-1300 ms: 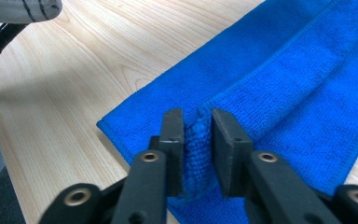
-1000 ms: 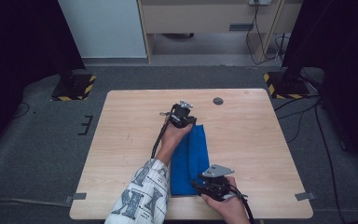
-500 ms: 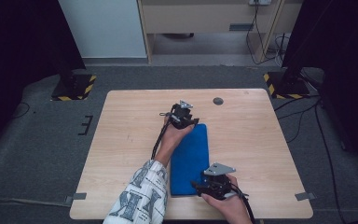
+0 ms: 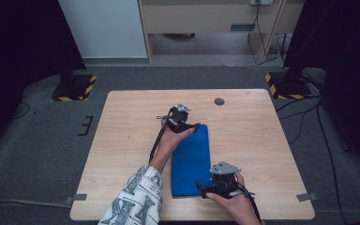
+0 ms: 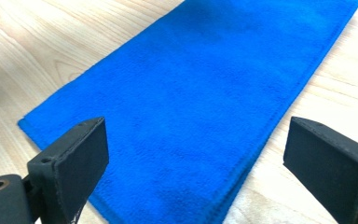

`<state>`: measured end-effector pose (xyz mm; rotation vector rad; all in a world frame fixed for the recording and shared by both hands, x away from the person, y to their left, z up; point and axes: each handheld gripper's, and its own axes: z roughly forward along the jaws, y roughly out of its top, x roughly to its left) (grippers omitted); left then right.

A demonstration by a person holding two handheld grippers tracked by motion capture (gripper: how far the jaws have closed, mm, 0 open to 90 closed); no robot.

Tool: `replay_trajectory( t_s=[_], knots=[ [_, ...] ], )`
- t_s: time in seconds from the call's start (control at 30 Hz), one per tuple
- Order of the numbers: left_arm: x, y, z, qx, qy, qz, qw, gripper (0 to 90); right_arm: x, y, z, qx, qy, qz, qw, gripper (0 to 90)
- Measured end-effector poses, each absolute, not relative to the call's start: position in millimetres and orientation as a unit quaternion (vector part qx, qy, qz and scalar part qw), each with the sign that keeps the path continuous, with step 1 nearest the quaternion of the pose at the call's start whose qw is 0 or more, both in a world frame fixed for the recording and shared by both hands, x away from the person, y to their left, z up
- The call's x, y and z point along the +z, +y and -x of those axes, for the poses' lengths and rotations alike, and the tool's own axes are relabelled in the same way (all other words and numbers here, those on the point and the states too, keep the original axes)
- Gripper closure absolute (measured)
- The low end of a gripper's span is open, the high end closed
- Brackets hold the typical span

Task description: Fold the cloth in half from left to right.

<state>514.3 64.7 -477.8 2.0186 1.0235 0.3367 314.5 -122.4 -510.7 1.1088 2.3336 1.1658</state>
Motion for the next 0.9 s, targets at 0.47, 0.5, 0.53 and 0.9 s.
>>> replay_trajectory(
  t_s=[0.47, 0.5, 0.53, 0.9],
  knots=[
    [-475, 86, -493, 0.136, 0.398, -0.815, 0.398, 15.2, -510, -123, -324, 0.4, 0.817, -0.38, 0.169, 10.7],
    [-475, 87, -490, 0.135, 0.398, -0.816, 0.397, 15.1, -509, -123, -325, 0.4, 0.817, -0.379, 0.169, 11.3],
    [-475, 88, -488, 0.134, 0.395, -0.818, 0.395, 15.0, -509, -123, -326, 0.401, 0.816, -0.379, 0.171, 11.5],
    [-474, 99, -479, 0.132, 0.385, -0.832, 0.377, 12.3, -502, -125, -348, 0.398, 0.817, -0.383, 0.163, 19.8]
  ],
)
